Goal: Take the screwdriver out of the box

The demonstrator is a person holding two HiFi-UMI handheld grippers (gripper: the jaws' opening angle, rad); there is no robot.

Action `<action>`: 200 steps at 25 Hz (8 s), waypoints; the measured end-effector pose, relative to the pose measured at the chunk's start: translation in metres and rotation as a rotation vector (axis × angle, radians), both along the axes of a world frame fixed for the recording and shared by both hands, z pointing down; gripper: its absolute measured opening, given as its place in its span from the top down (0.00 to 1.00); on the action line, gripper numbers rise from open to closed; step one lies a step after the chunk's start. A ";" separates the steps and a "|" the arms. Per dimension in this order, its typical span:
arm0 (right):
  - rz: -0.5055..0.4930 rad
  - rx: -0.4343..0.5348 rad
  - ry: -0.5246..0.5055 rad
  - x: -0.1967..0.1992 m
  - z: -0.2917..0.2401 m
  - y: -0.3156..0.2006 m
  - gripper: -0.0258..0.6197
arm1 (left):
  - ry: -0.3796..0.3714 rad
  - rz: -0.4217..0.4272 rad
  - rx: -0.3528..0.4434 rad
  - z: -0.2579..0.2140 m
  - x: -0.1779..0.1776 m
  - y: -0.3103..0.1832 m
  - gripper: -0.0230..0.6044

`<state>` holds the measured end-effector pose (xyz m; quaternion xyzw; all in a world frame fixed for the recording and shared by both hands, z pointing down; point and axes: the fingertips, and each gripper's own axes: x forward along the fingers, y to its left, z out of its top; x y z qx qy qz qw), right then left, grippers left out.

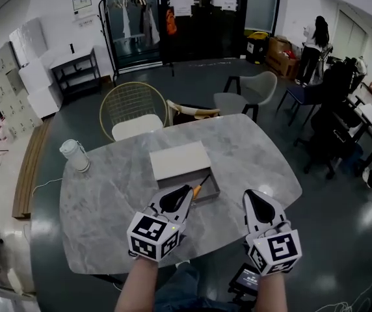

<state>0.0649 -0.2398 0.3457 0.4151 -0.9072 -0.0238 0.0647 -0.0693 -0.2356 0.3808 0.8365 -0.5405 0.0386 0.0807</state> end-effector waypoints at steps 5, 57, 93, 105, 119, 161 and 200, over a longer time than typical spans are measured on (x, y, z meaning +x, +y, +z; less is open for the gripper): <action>0.027 -0.031 0.040 -0.004 0.011 -0.046 0.92 | 0.000 0.026 -0.053 0.016 -0.007 -0.043 0.94; 0.066 -0.562 0.064 0.031 0.208 -0.207 0.92 | -0.452 0.232 -1.027 0.274 0.008 -0.122 0.80; 0.098 -0.360 0.002 0.032 0.109 -0.196 0.92 | -0.334 0.131 -0.861 0.196 0.014 -0.121 0.83; 0.128 -0.270 0.018 0.033 0.070 -0.190 0.92 | -0.274 0.140 -0.700 0.152 0.019 -0.140 0.83; 0.092 -0.182 0.035 0.024 0.035 -0.188 0.92 | -0.118 0.096 -0.437 0.084 0.020 -0.160 0.83; -0.194 -0.051 -0.026 -0.064 -0.021 -0.187 0.92 | -0.059 -0.472 0.056 -0.057 -0.152 -0.064 0.83; -0.173 0.087 -0.041 -0.073 -0.046 -0.181 0.92 | -0.048 -0.511 0.259 -0.099 -0.189 -0.037 0.83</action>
